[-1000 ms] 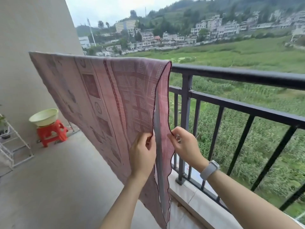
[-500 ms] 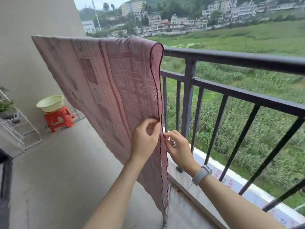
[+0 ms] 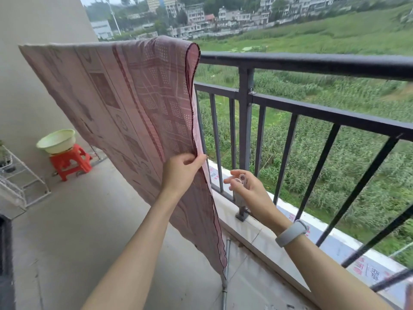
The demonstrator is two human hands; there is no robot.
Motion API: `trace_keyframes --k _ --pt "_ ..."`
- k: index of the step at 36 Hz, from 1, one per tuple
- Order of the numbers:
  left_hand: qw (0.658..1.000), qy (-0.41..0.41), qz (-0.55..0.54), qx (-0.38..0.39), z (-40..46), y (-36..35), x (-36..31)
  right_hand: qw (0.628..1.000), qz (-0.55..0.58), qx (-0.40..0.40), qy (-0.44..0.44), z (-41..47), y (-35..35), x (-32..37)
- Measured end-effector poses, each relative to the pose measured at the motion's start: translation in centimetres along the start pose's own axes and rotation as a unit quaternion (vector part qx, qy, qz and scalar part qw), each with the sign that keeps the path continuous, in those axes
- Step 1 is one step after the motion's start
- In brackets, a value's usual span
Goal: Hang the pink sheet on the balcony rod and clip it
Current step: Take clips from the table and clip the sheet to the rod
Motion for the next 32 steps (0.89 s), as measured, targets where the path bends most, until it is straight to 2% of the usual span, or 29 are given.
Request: trace_keyframes --k 6,9,13,16,22,27,32 --pt "0.986 -0.061 0.132 0.077 0.9 0.2 -1.4 0.983 -0.059 -0.150 0.089 -0.4 -0.6 0.9" --pt "0.972 -0.084 0.185 0.120 1.1 0.2 -2.4 0.980 -0.004 -0.169 0.101 -1.1 -0.9 0.7" --pt "0.967 -0.088 0.182 0.153 1.7 0.1 -2.6 0.980 0.066 -0.149 0.111 -2.3 -1.3 0.2" --pt "0.967 -0.088 0.176 0.160 1.8 0.2 -2.5 0.977 0.066 -0.168 0.116 -3.1 -1.6 -0.2" --pt "0.966 -0.086 0.181 0.160 1.7 0.4 -2.4 0.955 -0.007 -0.237 0.180 -3.8 -2.2 -0.7" --pt "0.960 -0.102 0.206 0.157 1.7 0.5 -2.6 0.940 -0.038 -0.286 0.180 -3.1 -3.0 -0.6" --pt "0.953 -0.120 0.244 0.136 1.5 0.4 -2.9 0.911 -0.119 -0.341 0.196 -1.8 -4.4 1.2"
Point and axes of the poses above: each hand's wrist, its own z-axis towards the middle knuckle, its own y-axis out of the back of the hand, x = y × z, the point moved 2 cm from there along z, towards the middle knuckle, and after that the axes turned 15 degrees about -y, right-handed, at the moved point
